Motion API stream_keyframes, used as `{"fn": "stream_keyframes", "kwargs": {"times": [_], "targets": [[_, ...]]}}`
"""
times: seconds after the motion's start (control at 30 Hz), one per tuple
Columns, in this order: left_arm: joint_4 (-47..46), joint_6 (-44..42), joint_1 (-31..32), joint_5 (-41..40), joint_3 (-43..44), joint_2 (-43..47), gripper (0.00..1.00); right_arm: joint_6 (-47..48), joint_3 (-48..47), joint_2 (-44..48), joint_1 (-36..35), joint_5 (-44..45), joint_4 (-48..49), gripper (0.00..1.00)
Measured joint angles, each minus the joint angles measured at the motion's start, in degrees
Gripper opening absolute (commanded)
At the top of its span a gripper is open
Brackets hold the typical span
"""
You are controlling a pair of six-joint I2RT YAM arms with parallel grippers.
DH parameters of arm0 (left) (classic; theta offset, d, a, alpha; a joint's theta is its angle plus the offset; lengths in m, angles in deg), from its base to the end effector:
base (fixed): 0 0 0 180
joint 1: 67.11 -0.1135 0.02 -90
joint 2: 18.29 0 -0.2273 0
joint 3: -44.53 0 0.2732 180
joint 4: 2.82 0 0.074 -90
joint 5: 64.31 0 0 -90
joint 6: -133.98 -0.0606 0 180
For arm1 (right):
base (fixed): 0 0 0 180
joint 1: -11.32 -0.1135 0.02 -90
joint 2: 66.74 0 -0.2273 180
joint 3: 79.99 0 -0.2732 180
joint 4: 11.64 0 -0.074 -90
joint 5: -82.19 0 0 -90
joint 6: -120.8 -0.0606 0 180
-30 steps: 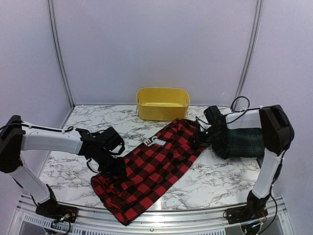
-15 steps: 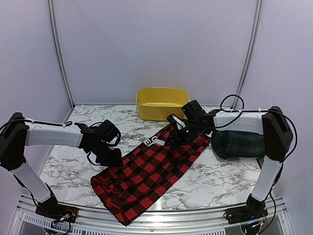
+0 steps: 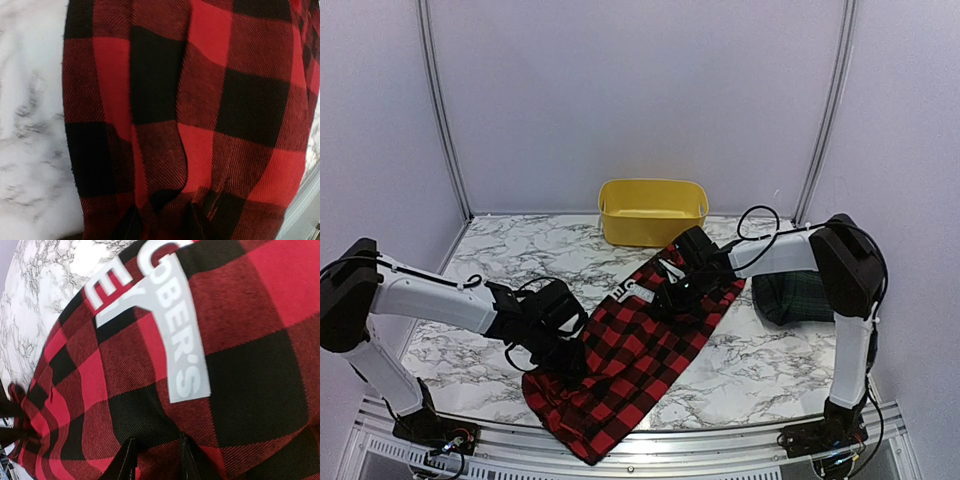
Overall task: Fold and stack the mixed laundry pile
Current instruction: Rotate the rectangle-folded shirt at the center of the board.
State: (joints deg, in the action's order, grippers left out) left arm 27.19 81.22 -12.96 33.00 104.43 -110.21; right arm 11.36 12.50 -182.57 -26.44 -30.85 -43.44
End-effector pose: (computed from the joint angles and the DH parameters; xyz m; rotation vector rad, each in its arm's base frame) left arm 0.1824 -0.2656 0.0774 0.4595 2.7857 -0.6291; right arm 0.3208 0.2785 0.0760 -0.5858 2.6927 0.8439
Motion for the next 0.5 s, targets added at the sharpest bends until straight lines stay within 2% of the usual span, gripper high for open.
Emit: {"fn": "stream_keyframes", "kwargs": {"times": [0.23, 0.37, 0.5], "targets": [[0.1, 2.0, 9.6, 5.0, 2.8, -1.6, 0.33, 5.7, -0.9, -0.1, 1.1, 0.1, -2.0, 0.32], [0.9, 2.0, 10.9, 7.4, 3.0, 1.7, 0.34, 9.7, -5.1, -2.0, 0.0, -1.1, -4.2, 0.35], [1.5, 0.9, 10.2, 7.7, 2.9, 9.0, 0.35, 12.0, -7.4, -1.9, -3.0, -2.5, -5.4, 0.37]]}}
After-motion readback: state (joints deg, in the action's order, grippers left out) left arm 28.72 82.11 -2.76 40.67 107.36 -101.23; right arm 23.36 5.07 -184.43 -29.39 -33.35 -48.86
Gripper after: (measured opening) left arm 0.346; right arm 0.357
